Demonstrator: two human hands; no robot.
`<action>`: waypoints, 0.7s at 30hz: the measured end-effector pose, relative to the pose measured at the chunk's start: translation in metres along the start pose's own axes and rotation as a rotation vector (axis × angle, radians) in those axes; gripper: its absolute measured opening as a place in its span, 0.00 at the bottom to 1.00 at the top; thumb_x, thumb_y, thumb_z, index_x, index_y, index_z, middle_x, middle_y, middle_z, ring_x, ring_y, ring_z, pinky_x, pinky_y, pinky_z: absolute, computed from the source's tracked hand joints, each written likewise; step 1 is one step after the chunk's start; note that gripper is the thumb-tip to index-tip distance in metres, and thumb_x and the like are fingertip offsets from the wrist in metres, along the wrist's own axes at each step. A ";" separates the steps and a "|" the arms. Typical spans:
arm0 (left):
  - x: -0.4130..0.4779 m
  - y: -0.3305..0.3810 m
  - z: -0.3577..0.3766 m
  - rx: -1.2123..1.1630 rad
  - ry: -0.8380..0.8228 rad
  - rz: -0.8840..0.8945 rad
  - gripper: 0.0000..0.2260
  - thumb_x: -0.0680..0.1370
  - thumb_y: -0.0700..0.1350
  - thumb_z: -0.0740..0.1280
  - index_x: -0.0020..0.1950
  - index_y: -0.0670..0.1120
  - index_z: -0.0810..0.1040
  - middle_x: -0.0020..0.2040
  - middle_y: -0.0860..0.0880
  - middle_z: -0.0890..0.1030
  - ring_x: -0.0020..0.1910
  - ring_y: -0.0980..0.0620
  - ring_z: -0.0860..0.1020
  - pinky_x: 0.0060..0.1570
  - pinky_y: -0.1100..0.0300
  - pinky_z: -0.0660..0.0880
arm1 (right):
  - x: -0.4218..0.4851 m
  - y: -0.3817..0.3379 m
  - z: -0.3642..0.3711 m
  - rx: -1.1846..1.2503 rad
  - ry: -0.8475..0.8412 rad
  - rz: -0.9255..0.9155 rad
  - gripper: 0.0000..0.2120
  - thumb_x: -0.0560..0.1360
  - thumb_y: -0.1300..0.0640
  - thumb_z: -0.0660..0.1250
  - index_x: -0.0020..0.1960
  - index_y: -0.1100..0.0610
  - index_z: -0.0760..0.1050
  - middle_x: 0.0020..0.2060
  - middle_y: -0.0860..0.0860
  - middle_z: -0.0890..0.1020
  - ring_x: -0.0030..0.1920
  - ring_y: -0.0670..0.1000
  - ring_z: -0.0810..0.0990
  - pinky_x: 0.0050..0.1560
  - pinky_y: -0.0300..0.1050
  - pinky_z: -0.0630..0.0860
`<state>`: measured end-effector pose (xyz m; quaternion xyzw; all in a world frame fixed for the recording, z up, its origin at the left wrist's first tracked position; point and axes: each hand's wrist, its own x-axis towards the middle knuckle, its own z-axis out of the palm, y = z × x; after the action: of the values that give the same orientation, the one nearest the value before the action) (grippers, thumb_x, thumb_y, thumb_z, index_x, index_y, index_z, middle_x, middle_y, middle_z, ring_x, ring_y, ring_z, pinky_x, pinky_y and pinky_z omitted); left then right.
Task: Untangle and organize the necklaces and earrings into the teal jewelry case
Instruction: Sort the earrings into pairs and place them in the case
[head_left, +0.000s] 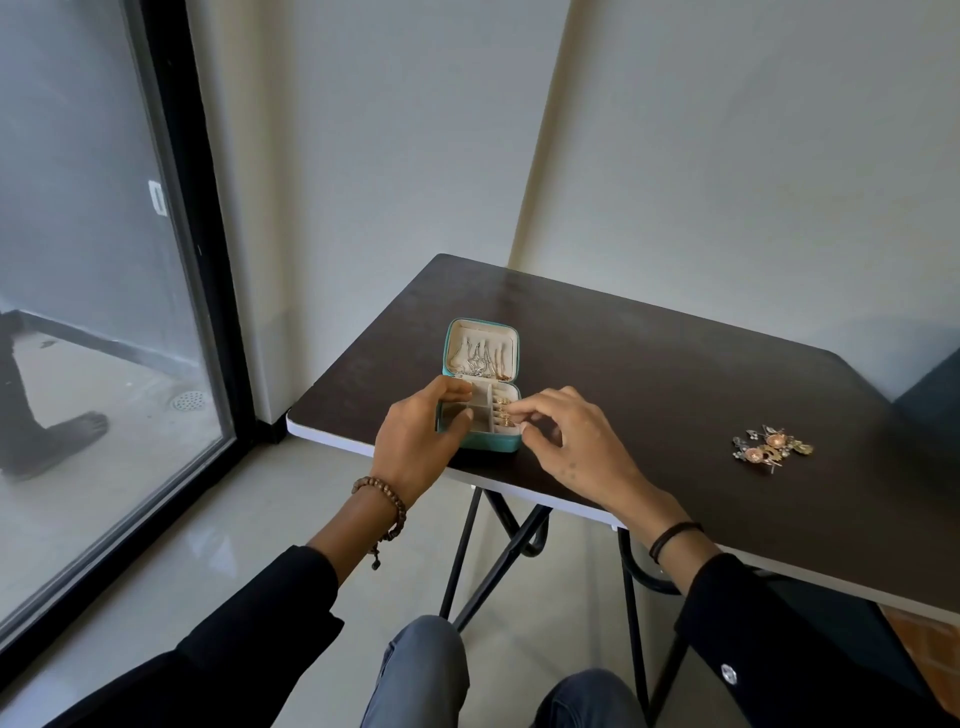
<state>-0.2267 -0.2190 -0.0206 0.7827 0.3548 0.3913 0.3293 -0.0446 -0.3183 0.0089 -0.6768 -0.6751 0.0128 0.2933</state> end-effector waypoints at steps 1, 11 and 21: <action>0.000 0.002 0.000 0.021 0.004 0.003 0.11 0.79 0.45 0.69 0.61 0.49 0.77 0.62 0.51 0.80 0.58 0.51 0.81 0.46 0.62 0.82 | -0.001 -0.001 -0.001 0.007 0.014 0.006 0.11 0.80 0.59 0.67 0.61 0.52 0.82 0.52 0.42 0.82 0.54 0.42 0.76 0.48 0.37 0.75; 0.014 0.037 0.013 0.151 0.084 0.169 0.10 0.76 0.44 0.70 0.57 0.51 0.80 0.56 0.51 0.84 0.58 0.50 0.80 0.59 0.44 0.77 | -0.011 -0.005 -0.022 0.094 0.125 0.037 0.12 0.79 0.59 0.68 0.62 0.53 0.79 0.50 0.43 0.83 0.51 0.41 0.80 0.44 0.28 0.73; 0.020 0.094 0.070 0.065 -0.040 0.315 0.08 0.78 0.44 0.69 0.57 0.50 0.80 0.52 0.57 0.84 0.53 0.58 0.81 0.63 0.52 0.75 | -0.051 0.033 -0.066 0.098 0.263 0.121 0.12 0.79 0.59 0.70 0.62 0.54 0.79 0.49 0.43 0.84 0.51 0.40 0.81 0.46 0.26 0.72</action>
<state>-0.1308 -0.2693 0.0281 0.8465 0.2336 0.4107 0.2455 0.0082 -0.3877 0.0302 -0.6970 -0.5873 -0.0255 0.4106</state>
